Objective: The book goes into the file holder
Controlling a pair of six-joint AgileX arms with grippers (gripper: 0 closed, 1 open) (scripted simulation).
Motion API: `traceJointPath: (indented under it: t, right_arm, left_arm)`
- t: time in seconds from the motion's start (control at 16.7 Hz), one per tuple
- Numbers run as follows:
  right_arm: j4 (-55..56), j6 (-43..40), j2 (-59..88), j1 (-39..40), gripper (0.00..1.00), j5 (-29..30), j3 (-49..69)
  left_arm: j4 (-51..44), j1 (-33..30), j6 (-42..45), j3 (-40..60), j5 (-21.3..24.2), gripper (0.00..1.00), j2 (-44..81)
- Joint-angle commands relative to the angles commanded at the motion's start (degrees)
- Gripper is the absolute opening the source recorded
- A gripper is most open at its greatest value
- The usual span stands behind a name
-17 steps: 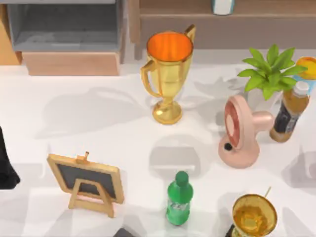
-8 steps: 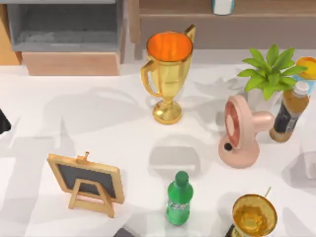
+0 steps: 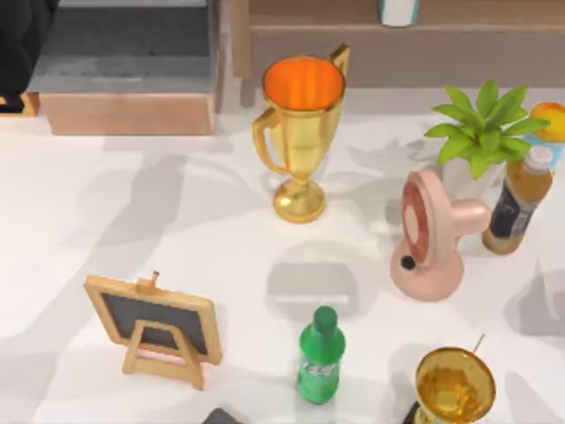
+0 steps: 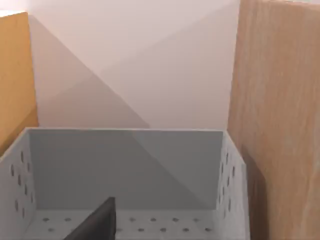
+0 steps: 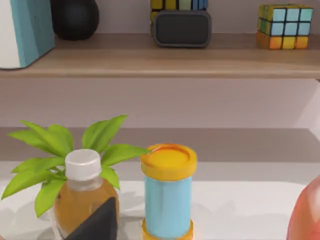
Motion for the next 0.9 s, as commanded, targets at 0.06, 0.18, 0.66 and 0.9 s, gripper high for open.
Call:
traceJointPath:
  t: [0.06, 0.18, 0.66, 0.9]
  right_arm:
    - [0.0, 0.0, 0.0, 0.0, 1.00, 0.0, 0.0]
    - [0.0, 0.0, 0.0, 0.0, 1.00, 0.0, 0.0]
    - [0.0, 0.0, 0.0, 0.0, 1.00, 0.0, 0.0]
    - [0.0, 0.0, 0.0, 0.0, 1.00, 0.0, 0.0]
  left_arm:
    - [1.1, -2.3, 0.1, 5.2, -2.1, 1.00, 6.8]
    - [3.4, -6.7, 0.2, 15.5, -6.1, 1.00, 20.1]
    - [11.2, -18.3, 0.5, 48.7, -18.9, 1.00, 62.6]
    - [13.5, -20.3, 0.4, 56.5, -21.8, 1.00, 71.7]
